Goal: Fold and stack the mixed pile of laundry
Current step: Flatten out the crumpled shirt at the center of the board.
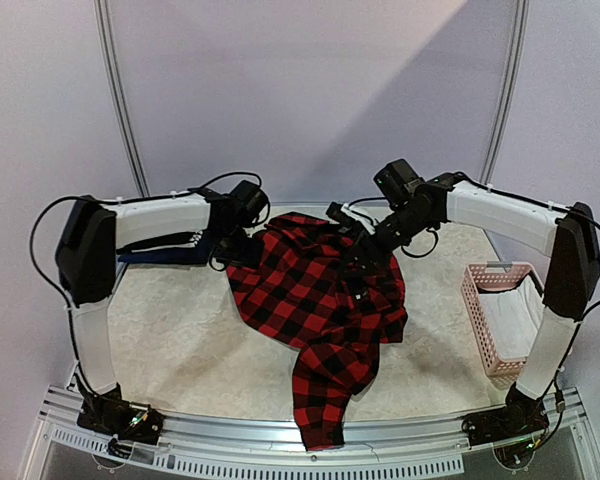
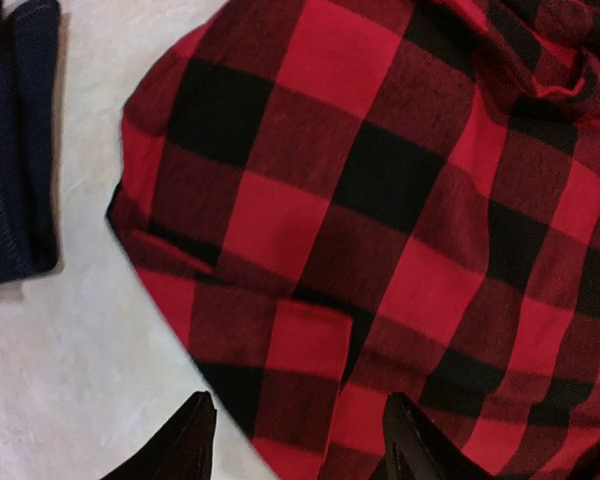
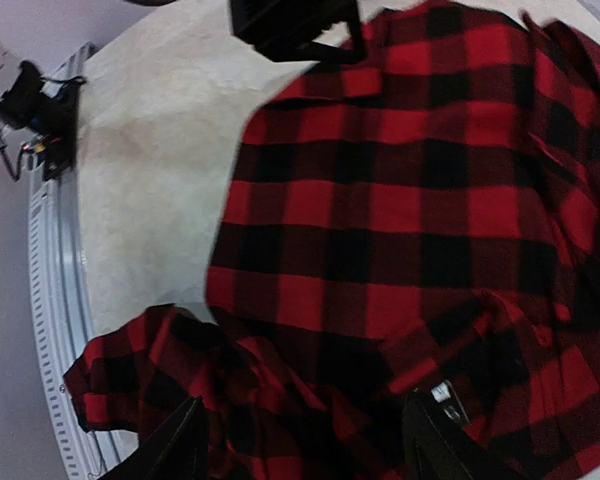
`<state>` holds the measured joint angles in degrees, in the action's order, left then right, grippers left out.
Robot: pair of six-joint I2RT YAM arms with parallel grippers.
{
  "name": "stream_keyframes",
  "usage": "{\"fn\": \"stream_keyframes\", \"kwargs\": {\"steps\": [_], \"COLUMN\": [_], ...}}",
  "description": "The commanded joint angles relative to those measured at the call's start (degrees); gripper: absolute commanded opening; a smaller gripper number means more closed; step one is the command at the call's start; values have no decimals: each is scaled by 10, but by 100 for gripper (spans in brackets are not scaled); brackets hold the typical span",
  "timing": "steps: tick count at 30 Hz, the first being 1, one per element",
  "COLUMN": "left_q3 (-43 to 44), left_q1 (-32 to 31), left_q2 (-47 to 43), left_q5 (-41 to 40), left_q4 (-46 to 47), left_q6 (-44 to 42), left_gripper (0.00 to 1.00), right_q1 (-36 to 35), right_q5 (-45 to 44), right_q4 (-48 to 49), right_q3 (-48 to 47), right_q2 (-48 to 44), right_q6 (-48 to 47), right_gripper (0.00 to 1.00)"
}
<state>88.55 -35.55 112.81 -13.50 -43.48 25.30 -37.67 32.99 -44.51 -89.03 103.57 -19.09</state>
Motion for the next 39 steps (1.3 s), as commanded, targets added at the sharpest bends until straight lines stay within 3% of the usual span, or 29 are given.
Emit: {"fn": "stream_keyframes", "kwargs": {"steps": [1, 9, 16, 27, 31, 36, 39], "left_q3": [99, 175, 166, 83, 45, -12, -55], "left_q1": [-9, -13, -13, -12, -13, -14, -15], "left_q2": [100, 203, 204, 130, 70, -22, -71], "left_q5": [10, -26, -12, -21, -25, -38, -40], "left_q4": [-30, -54, -56, -44, -37, -50, -56], "left_q6": [-24, -24, -15, -18, -7, 5, 14], "left_gripper": [58, 47, 35, 0, 0, 0, 0], "right_q1": [55, 76, 75, 74, 59, 27, 15], "right_q5": [-30, -24, -55, -81, -73, -101, -140], "right_q4": [13, 29, 25, 11, 8, 2, 22], "right_q3": [27, 61, 56, 69, 99, 144, 162], "right_q2": [17, -3, 21, 69, 50, 41, 47], "right_q6": [49, 54, 49, -3, -52, -132, -154], "right_gripper": [66, 66, 66, 67, 69, 82, 83]}}
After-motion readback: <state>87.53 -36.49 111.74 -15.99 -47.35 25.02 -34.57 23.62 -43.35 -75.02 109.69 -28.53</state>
